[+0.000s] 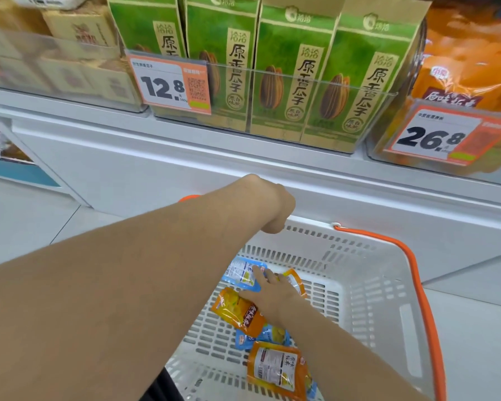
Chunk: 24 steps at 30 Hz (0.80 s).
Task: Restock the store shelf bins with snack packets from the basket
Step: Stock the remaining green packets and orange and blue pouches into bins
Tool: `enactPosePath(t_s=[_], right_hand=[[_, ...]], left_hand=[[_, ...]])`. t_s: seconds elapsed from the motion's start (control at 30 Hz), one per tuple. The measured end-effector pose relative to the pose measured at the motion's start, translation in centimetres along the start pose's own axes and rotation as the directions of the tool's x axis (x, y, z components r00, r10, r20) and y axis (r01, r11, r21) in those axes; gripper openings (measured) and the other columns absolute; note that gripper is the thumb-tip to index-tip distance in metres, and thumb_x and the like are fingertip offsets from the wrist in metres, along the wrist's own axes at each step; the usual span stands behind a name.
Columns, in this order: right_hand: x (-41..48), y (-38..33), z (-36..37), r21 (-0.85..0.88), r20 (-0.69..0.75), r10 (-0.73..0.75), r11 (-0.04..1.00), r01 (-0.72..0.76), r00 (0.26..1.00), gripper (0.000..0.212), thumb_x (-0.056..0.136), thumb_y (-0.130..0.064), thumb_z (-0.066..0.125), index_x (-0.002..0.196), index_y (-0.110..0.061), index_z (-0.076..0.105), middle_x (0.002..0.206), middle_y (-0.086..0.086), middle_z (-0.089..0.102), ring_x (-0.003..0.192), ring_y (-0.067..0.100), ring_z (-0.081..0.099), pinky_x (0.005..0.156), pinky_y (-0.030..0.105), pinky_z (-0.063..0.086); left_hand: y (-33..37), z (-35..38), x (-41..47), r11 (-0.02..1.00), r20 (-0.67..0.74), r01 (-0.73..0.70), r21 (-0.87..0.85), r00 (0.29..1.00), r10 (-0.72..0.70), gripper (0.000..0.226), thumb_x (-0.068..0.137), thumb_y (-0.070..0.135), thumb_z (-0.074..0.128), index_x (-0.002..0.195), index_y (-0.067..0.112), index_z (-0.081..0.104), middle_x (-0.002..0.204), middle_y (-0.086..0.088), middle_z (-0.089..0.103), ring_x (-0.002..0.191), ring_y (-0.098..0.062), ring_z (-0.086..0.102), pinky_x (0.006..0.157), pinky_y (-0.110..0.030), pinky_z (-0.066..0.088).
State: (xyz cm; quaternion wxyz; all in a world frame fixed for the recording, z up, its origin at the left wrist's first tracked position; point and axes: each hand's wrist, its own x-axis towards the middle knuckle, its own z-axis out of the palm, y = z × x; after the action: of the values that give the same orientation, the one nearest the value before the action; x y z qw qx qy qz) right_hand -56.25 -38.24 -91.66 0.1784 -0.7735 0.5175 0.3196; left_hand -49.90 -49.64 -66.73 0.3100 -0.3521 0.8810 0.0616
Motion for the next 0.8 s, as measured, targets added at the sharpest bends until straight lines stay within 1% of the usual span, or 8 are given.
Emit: enactPosePath(t_s=[0.1,0.2,0.3,0.37,0.47,0.57,0.67,0.8], right_hand=[[0.5,-0.4,-0.1,-0.099,0.003,-0.002,0.995,0.003,1.000,0.079,0.105,-0.018,0.058,0.164,-0.035,0.007,0.167,0.024,-0.022,0.156,0.048,-0.001,0.122,0.063,0.018],[0.1,-0.1,-0.8,-0.130,-0.059,-0.053,0.991,0.045,0.997,0.074,0.104,-0.012,0.056,0.163,-0.021,0.012,0.166,0.032,-0.010,0.153,0.051,0.012,0.118,0.061,0.031],[-0.6,0.2,-2.3,-0.040,-0.142,-0.057,0.998,0.052,0.988,0.070,0.093,0.007,0.061,0.154,-0.010,0.031,0.164,0.032,0.012,0.131,0.051,0.050,0.085,0.052,0.055],[-0.6,0.4,-3.3,0.065,-0.190,0.000,0.998,0.013,0.982,0.063,0.090,0.010,0.060,0.147,-0.009,0.041,0.157,0.023,0.033,0.103,0.043,0.065,0.064,0.044,0.049],[-1.1,1.1,-5.0,0.179,-0.248,0.096,0.982,-0.052,0.964,0.040,0.093,0.003,0.061,0.130,-0.011,0.053,0.116,0.011,0.061,0.095,0.033,0.066,0.068,0.041,0.047],[-1.8,2.1,-6.7,0.340,-0.274,0.188,0.936,-0.088,0.943,0.037,0.091,0.001,0.064,0.123,-0.012,0.051,0.094,0.009,0.051,0.087,0.030,0.055,0.071,0.039,0.044],[-3.2,2.7,-8.2,0.427,-0.376,0.240,0.902,-0.063,0.895,0.046,0.086,-0.004,0.067,0.122,-0.019,0.042,0.083,0.002,0.046,0.080,0.029,0.054,0.062,0.036,0.040],[-6.4,3.6,-10.0,0.559,-0.509,0.336,0.829,0.008,0.792,0.047,0.084,-0.008,0.054,0.124,-0.027,0.037,0.075,-0.003,0.048,0.073,0.027,0.057,0.048,0.032,0.031]], left_hand=[[0.0,0.2,0.3,1.000,0.012,-0.013,0.026,1.000,0.012,0.029,0.107,0.019,0.045,0.079,0.017,0.050,0.086,-0.001,0.054,0.075,-0.023,0.053,0.079,-0.039,0.051],[-0.1,0.3,0.5,0.999,0.034,-0.012,0.049,0.999,0.010,0.022,0.106,0.018,0.046,0.087,0.017,0.056,0.094,-0.002,0.059,0.075,-0.022,0.055,0.076,-0.037,0.050],[-0.6,0.1,0.3,0.998,0.048,-0.007,0.064,0.999,0.003,0.025,0.105,0.014,0.047,0.124,0.017,0.063,0.120,-0.004,0.062,0.094,-0.027,0.062,0.071,-0.037,0.046],[-0.9,-0.2,0.0,0.998,0.056,0.002,0.070,0.998,-0.006,0.036,0.104,0.012,0.047,0.138,0.019,0.058,0.132,-0.004,0.059,0.108,-0.028,0.063,0.074,-0.037,0.045],[-0.9,-0.4,0.0,0.997,0.048,0.017,0.072,0.999,-0.020,0.044,0.102,0.007,0.049,0.143,0.021,0.054,0.139,-0.004,0.056,0.116,-0.029,0.063,0.080,-0.039,0.049],[-1.1,-0.6,-0.1,0.996,0.070,0.026,0.080,0.997,-0.031,0.046,0.102,0.006,0.050,0.146,0.022,0.053,0.142,-0.005,0.054,0.117,-0.030,0.062,0.086,-0.040,0.052],[-1.3,-1.1,-0.5,0.996,0.126,0.024,0.086,0.991,-0.035,0.047,0.101,0.008,0.050,0.145,0.025,0.056,0.143,-0.003,0.057,0.114,-0.029,0.064,0.090,-0.040,0.055],[-1.5,-2.5,-2.0,0.992,0.193,-0.022,0.121,0.981,-0.002,0.050,0.095,0.018,0.072,0.141,0.036,0.062,0.127,0.008,0.065,0.112,-0.025,0.065,0.098,-0.046,0.056]])
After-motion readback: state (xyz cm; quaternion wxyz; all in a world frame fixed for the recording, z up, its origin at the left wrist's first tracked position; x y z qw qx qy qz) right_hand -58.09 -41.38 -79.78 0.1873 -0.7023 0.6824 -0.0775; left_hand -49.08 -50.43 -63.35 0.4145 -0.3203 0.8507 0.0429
